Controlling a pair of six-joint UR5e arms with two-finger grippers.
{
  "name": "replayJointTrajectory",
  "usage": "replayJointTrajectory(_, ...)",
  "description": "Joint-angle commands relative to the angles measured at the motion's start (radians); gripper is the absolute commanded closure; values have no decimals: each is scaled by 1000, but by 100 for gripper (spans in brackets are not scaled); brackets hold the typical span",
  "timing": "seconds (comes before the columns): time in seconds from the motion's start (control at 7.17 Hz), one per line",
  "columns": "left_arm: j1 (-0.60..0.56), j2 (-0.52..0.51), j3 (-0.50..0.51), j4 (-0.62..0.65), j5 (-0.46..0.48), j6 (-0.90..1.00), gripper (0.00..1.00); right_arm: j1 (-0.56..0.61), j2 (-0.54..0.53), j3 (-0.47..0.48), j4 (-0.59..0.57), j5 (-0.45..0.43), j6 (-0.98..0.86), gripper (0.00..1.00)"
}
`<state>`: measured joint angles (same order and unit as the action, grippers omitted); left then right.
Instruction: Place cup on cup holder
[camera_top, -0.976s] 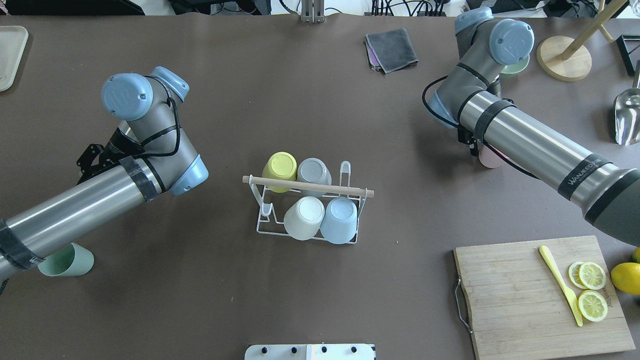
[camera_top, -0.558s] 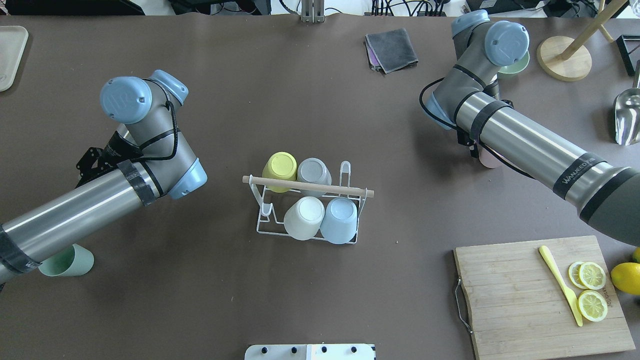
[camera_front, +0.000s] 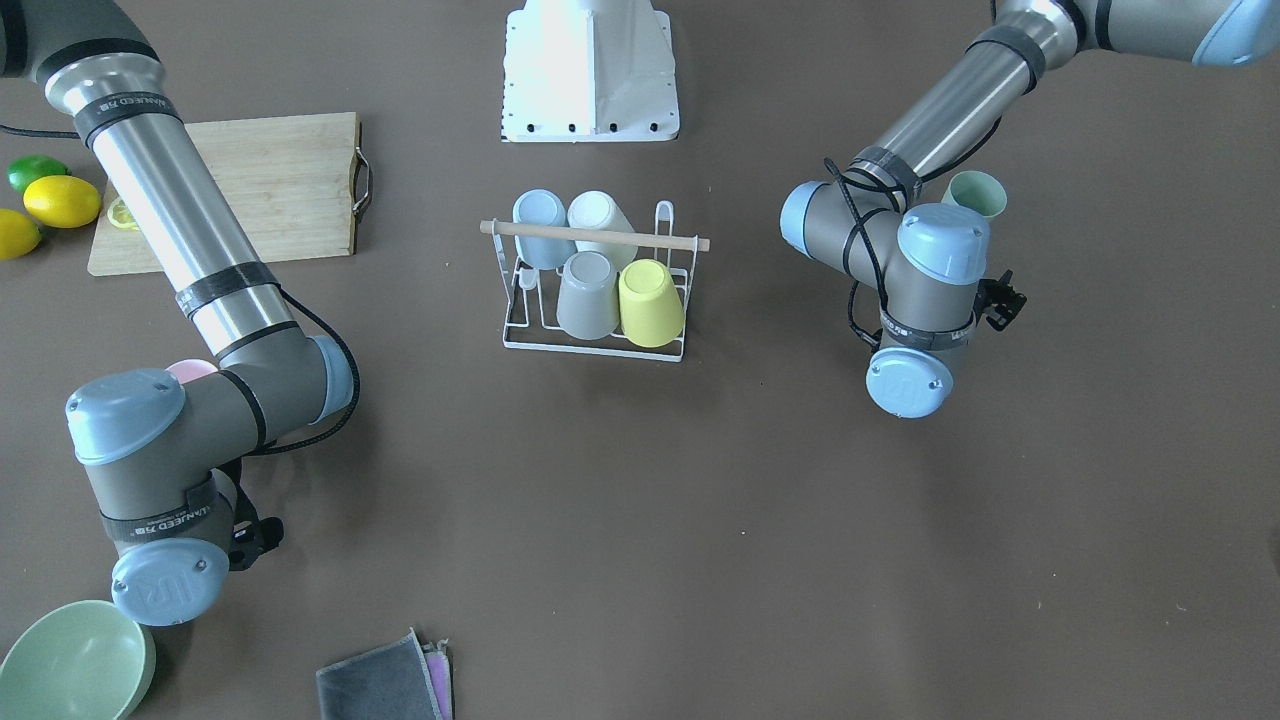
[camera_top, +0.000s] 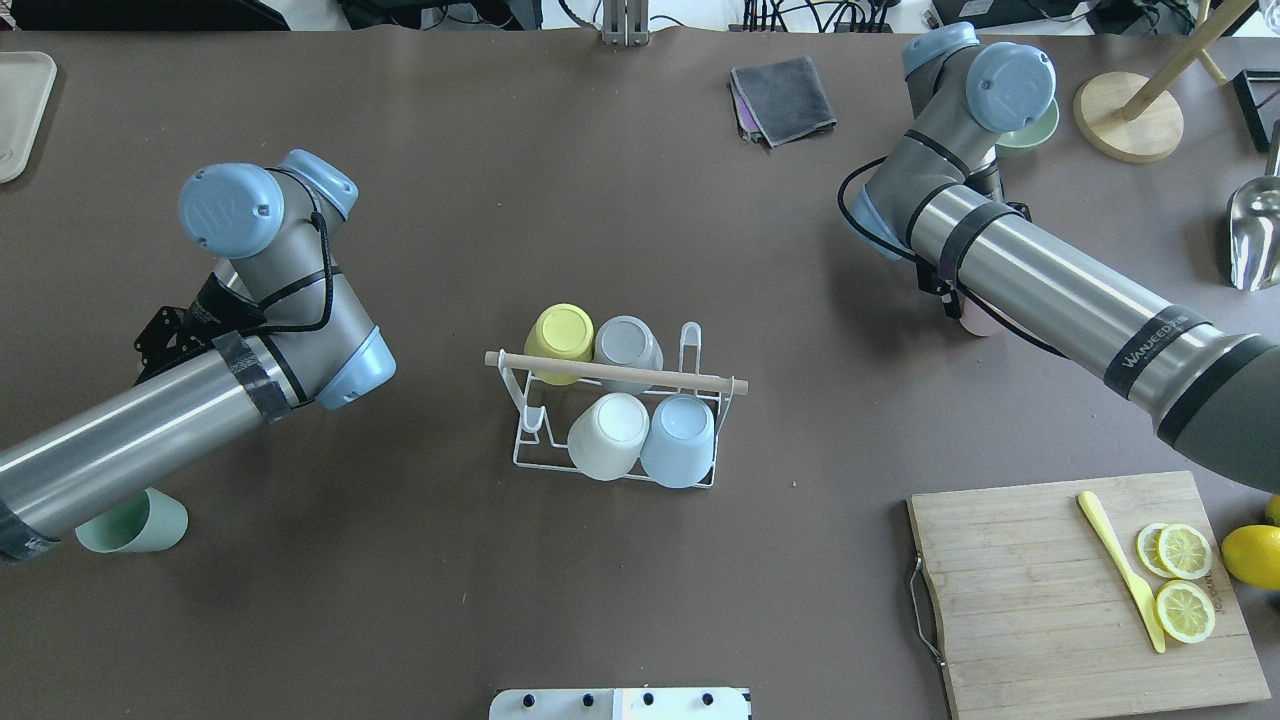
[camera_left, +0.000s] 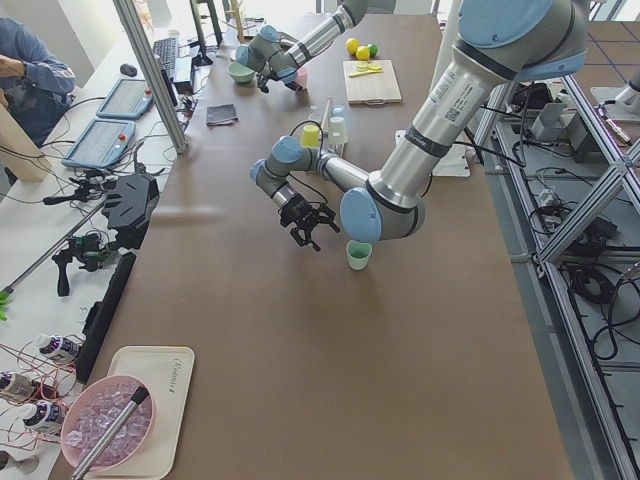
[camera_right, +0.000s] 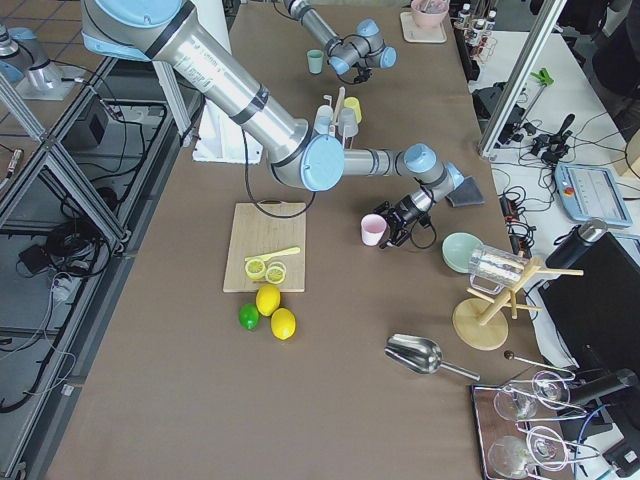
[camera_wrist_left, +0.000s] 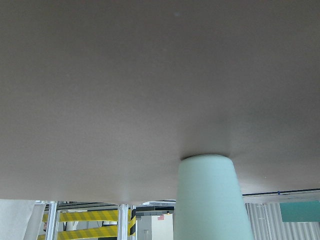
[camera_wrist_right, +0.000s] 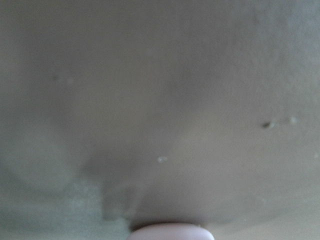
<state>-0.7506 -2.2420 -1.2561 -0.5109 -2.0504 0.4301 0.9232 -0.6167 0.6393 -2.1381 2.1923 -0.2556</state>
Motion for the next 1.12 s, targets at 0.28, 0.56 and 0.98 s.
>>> replayJointTrajectory(0.28,2,15,-11,18,-48,-1,3,3,14,0,-37,-28,-22,100)
replayJointTrajectory(0.56,7,56,-43,28,-47,-1,3,26,43,3,-83,-28,-34,100)
replayJointTrajectory(0.98,14,81,-69,26,-48,-1,3,81,34,227,-207,-8,-33,100)
